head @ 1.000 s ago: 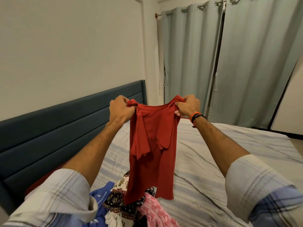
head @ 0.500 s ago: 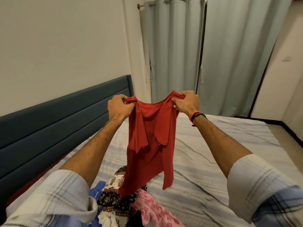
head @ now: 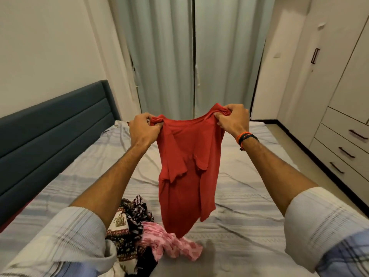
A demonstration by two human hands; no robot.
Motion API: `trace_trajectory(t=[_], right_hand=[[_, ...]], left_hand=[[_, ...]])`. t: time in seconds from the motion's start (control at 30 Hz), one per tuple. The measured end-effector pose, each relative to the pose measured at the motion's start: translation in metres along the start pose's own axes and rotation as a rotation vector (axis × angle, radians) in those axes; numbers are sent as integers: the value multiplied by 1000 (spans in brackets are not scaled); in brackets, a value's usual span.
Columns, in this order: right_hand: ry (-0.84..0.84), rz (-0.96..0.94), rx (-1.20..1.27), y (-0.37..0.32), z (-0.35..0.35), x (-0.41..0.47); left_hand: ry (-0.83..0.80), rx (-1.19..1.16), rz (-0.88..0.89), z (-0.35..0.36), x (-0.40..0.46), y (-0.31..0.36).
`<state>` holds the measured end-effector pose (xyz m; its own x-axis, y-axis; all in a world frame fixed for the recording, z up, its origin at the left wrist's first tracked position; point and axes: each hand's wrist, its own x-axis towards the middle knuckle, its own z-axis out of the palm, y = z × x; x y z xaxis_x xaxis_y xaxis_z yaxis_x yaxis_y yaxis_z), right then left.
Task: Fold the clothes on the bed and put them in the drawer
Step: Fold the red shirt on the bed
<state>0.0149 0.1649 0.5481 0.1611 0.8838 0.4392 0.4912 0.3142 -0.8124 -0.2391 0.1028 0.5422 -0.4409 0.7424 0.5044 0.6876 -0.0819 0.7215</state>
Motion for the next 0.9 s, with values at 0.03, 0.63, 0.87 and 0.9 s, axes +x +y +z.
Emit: trace_trajectory(t=[0.03,0.63,0.87,0.9], right_hand=[[15,-1,-7,3,-8,-2],[18,-145,-85,45,-202,-59],[53,-136,-54,56,-224,-66],[47,-127,-63,61,-221,-66]], left_hand=[[-8,-4,4,3,-4,4],[70,-75,84,32,-145,134],[49,-62,89,37,-167,151],[41,-55,82,41,-168,148]])
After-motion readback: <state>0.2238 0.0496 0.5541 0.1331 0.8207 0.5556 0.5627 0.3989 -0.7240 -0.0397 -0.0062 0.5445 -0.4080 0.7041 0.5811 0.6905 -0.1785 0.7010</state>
